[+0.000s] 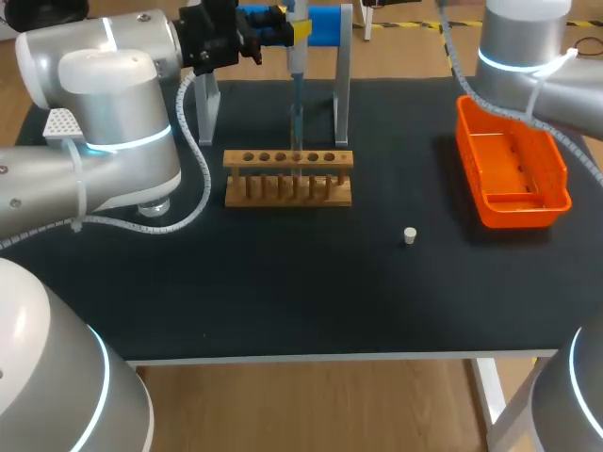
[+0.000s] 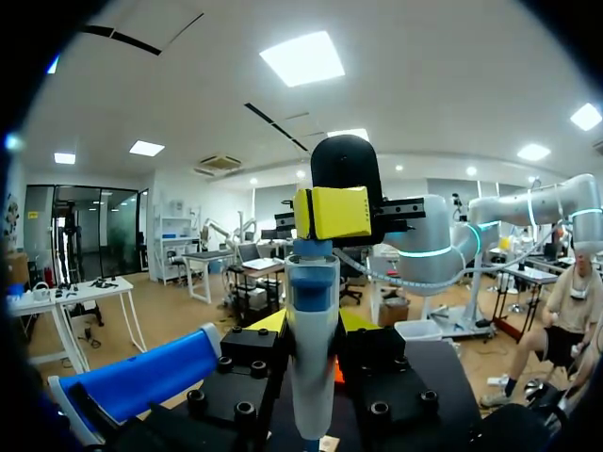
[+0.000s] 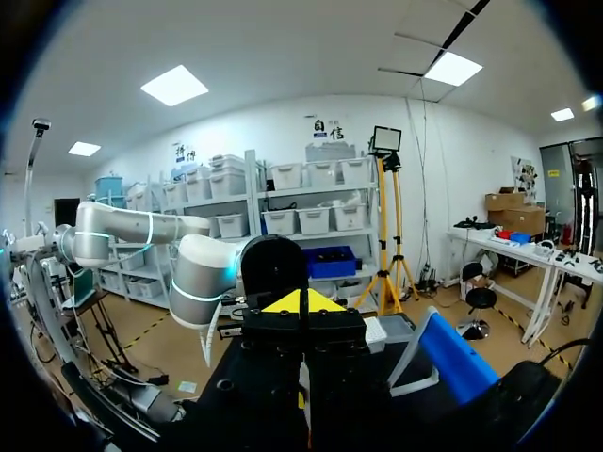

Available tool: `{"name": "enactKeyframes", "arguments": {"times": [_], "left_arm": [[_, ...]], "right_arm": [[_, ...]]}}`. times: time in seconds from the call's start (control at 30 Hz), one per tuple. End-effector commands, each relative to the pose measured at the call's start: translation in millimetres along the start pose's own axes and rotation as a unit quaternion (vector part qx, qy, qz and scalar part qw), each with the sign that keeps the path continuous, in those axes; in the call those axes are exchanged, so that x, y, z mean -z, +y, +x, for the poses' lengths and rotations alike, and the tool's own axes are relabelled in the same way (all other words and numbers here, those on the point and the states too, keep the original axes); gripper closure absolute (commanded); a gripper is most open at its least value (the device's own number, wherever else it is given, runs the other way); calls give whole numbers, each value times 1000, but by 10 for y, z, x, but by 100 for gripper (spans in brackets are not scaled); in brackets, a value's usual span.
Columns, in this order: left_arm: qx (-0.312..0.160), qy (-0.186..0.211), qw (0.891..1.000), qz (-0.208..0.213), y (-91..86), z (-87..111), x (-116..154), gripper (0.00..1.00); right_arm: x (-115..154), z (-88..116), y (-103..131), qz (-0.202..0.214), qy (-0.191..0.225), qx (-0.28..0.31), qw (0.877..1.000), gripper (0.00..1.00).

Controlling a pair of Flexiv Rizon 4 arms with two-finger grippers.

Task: Invert the test tube, pick up the pipette, mount the tip to pipette, aspirate from beaker and dispense into the tube, eject the tip, return the pipette, and cap with the stopper.

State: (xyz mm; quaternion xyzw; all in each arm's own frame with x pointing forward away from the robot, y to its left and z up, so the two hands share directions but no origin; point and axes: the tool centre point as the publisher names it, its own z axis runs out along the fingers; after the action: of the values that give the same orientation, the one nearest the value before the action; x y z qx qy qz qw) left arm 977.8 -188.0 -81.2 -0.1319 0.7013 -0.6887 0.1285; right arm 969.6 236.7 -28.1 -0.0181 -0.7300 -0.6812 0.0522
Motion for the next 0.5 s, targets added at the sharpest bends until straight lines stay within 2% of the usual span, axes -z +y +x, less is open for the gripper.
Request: {"name": "enactKeyframes", "arguments": {"times": [0.03, 0.2, 0.4, 0.47, 0.5], "left_arm": [[-1, -1, 1000, 3, -47, -9, -9, 100], [-1, -1, 1000, 3, -47, -9, -9, 100], [-1, -1, 1000, 3, -47, -9, -9, 100], [-1, -1, 1000, 3, -47, -9, -9, 100], [-1, -1, 1000, 3, -47, -9, -9, 100]], "right_arm": [[23, 29, -109, -1, -3, -4, 1000, 100], [25, 16, -84, -4, -5, 2, 1000, 100], [136, 38, 295, -54, -3, 29, 998, 100], [218, 73, 402, -70, -6, 37, 997, 45], [264, 93, 441, -76, -7, 38, 996, 0]]}}
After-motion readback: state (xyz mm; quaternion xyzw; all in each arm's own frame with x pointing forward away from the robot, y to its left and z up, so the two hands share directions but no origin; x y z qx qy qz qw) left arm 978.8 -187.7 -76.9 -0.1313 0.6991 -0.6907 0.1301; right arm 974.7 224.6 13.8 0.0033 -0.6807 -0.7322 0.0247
